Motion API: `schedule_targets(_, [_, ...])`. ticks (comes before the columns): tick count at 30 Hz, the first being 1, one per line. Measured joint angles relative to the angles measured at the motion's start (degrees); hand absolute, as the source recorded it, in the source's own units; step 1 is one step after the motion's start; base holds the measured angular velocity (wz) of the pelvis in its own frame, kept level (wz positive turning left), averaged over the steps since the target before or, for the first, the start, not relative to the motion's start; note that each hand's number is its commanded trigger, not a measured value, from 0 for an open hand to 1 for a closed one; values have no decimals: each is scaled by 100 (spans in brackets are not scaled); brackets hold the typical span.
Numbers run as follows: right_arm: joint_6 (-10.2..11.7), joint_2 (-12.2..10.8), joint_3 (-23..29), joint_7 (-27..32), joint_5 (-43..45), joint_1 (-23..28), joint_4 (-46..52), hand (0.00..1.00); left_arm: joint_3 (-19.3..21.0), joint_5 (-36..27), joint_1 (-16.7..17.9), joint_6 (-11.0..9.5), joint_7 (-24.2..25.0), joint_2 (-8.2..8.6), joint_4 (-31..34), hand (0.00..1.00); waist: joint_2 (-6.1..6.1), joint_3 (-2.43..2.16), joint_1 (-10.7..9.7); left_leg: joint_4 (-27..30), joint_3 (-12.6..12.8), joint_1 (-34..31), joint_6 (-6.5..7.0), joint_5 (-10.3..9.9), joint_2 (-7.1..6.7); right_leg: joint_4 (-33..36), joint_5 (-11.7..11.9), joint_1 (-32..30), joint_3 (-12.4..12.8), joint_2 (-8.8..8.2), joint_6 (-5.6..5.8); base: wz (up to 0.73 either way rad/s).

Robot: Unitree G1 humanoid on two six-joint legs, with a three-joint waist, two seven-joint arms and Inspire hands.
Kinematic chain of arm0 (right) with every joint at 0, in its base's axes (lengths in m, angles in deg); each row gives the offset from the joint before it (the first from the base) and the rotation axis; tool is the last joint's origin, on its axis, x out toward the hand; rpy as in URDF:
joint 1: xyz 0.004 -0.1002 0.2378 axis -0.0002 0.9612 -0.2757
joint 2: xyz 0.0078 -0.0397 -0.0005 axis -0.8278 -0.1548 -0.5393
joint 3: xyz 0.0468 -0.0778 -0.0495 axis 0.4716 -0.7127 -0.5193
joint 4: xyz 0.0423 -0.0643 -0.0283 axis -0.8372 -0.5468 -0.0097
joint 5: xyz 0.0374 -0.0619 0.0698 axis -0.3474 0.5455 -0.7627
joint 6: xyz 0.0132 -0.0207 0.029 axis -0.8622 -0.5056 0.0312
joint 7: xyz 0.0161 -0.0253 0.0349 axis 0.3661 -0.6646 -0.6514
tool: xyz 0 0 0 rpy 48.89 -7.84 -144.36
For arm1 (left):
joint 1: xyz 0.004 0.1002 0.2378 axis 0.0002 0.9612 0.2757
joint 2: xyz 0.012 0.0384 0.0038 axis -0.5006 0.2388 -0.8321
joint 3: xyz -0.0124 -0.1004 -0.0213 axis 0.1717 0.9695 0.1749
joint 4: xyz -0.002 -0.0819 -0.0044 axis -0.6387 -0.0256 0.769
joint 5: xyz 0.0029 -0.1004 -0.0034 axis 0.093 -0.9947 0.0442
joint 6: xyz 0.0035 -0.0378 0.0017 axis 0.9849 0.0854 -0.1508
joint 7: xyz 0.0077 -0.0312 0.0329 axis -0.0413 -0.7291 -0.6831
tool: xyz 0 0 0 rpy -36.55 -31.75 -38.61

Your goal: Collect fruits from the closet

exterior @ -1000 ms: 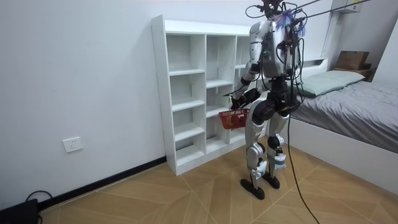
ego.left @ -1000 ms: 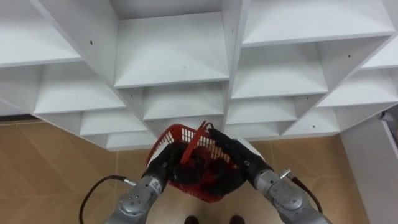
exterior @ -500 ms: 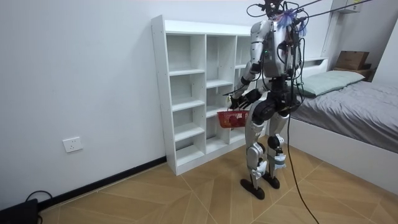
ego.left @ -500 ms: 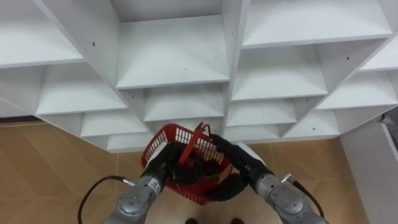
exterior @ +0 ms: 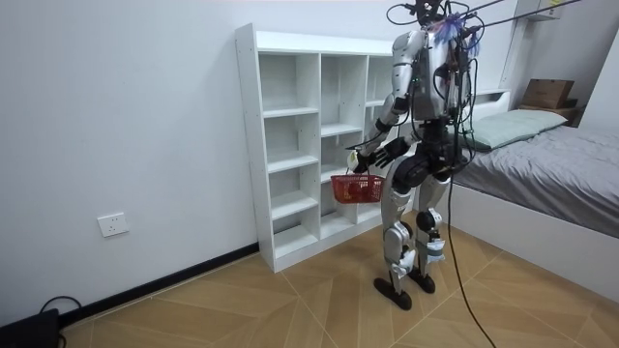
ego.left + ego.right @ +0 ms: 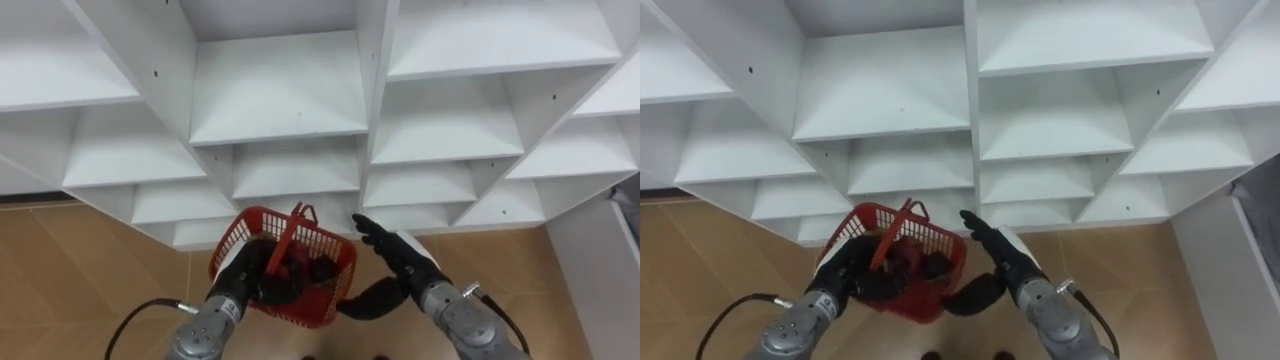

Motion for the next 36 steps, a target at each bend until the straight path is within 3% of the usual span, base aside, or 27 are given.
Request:
schedule_targets(4, [1, 12, 381, 93, -23, 323, -3, 0, 290, -10, 260, 5, 4, -28, 4, 100, 1, -62, -28, -77, -9, 160, -1, 1, -3, -106, 1, 187, -32, 9, 3, 3])
schedule_targets(7, [1, 32, 459, 149, -22, 459, -3, 0, 378, -11, 371, 5, -2, -52, 29, 100, -15, -87, -59, -86, -9, 245, -2, 0, -5, -158, 0, 297, -47, 10, 6, 3])
schedule_targets(9, [1, 31, 505, 170, -23, 625, 2, 0, 428, -12, 482, 5, -10, -47, 36, 100, -56, -144, -67, -156, -16, 349, -3, 0, -9, -196, -4, 386, -41, 17, 12, 0])
schedule_targets(11, [1, 36, 542, 174, -28, 750, 3, 0, 440, -11, 576, 5, -9, -38, 36, 100, -79, -160, -76, -198, -27, 459, -3, 0, -17, -216, -10, 489, -42, 17, 21, 2])
schedule_targets(16, [2, 73, 634, 294, -74, 979, 17, 0, 496, -67, 778, 4, 19, -55, 48, 100, -152, -160, -142, -353, -84, 890, -10, -5, -40, -366, -38, 940, -92, 16, 52, 6])
schedule_targets(19, [15, 67, 834, 342, -39, 1070, 60, 0, 731, -189, 905, -4, 92, -55, 161, 100, -251, -171, -148, -402, -127, 1047, -22, -12, -38, -491, -45, 1136, -141, 31, 52, 7])
schedule_targets(24, [21, 90, 1017, 405, -195, 1481, 68, 0, 864, -195, 1354, -9, 13, -80, 360, 100, -326, -190, -149, -568, -165, 1431, -61, -45, -40, -700, -44, 1574, -176, 70, 66, 4])
schedule_targets(31, [47, 92, 1088, 421, -442, 1779, 61, 0, 872, -312, 1722, -125, -103, -177, 228, 100, -342, -143, -167, -752, -177, 1797, -103, -94, -42, -841, -121, 1935, -176, 100, 73, 1])
schedule_targets(33, [164, 94, 1220, 515, -632, 1938, 47, 0, 968, -425, 1849, -139, -179, -198, 176, 100, -346, -131, -188, -750, -226, 1863, -107, -130, -44, -901, -130, 2026, -206, 109, 80, 8])
schedule_targets(36, [172, 106, 1321, 701, -746, 2061, 32, 0, 1140, -448, 1886, -140, -369, -198, 31, 100, -351, -126, -174, -751, -242, 1888, -109, -153, -50, -901, -161, 2050, -213, 110, 89, 4])
